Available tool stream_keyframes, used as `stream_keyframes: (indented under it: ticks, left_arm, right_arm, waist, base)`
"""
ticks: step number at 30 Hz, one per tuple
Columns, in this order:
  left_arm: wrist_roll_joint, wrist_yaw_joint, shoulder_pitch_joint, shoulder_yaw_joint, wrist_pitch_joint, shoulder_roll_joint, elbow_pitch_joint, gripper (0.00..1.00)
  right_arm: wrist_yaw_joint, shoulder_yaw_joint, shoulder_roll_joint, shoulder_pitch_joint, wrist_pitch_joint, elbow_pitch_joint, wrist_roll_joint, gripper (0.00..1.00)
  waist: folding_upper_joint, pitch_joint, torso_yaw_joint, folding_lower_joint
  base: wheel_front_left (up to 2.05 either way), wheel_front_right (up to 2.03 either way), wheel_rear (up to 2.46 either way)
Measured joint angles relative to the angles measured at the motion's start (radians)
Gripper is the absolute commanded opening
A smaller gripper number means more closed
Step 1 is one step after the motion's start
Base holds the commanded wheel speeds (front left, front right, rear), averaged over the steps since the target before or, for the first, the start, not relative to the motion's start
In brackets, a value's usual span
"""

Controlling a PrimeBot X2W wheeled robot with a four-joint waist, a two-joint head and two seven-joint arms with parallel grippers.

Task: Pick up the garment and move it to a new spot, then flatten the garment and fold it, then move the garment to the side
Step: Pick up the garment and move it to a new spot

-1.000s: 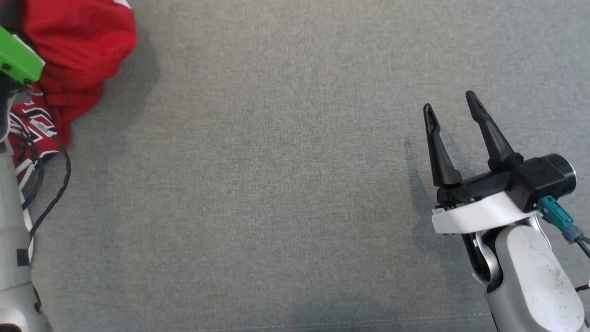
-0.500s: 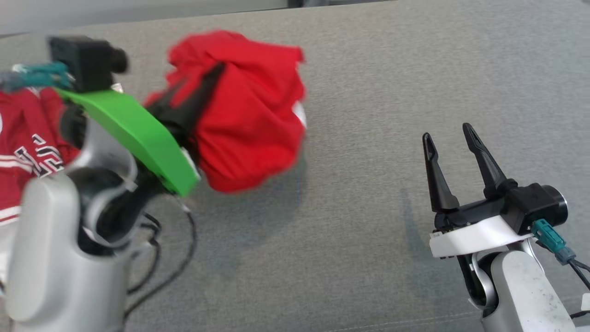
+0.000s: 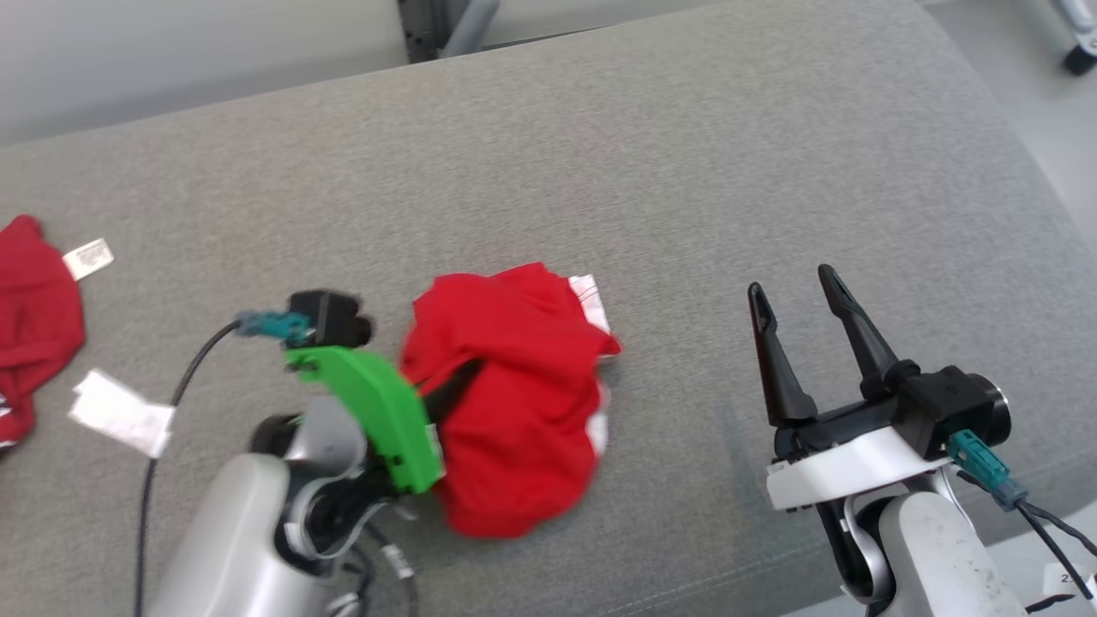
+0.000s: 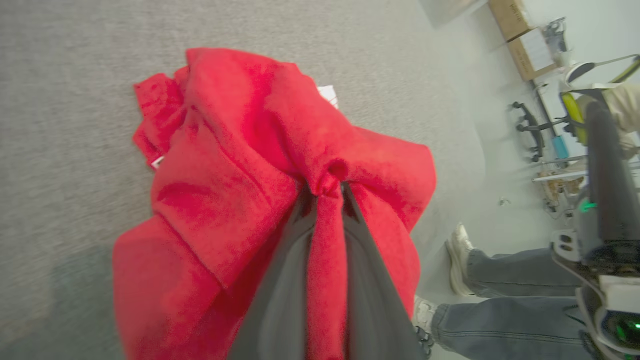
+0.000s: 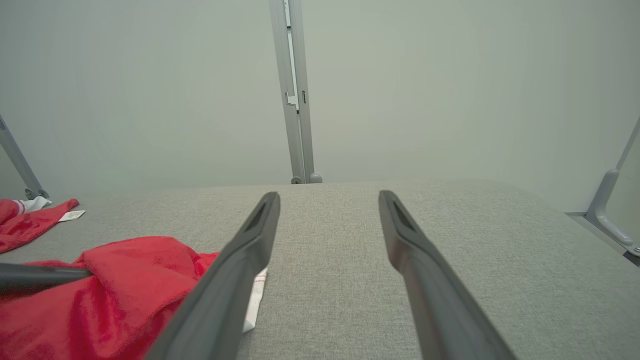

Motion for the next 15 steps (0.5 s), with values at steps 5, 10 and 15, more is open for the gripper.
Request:
stream_keyframes:
  ticks: [5,10,15]
  left_arm:
    - [0.110,0.009,-0.006,0.036,-0.133,0.077,0.248,0.00]
    - [0.151,-0.016,-0.047,0.031,-0.244,0.077,0.385,0.00]
    - [0.205,-0.033,-0.094,0.000,-0.351,0.076,0.472,0.00]
  right_arm:
    - [0.000,0.031,0.005,0.000,0.000,0.002,0.013,1.00]
    - [0.000,0.025,0.004,0.025,0.000,0.005,0.029,1.00]
    - [0.000,0.018,0.004,0.051,0.000,0.008,0.030,1.00]
  waist:
    - [0.0000,-0.015,-0.060,0.0000]
    - [0.0000,-0.034,-0.099,0.0000]
    - [0.0000,-0.056,-0.100,0.0000]
  base:
    - [0.00,0.00,0.00]
    - [0.00,0.00,0.00]
    - [0.00,0.00,0.00]
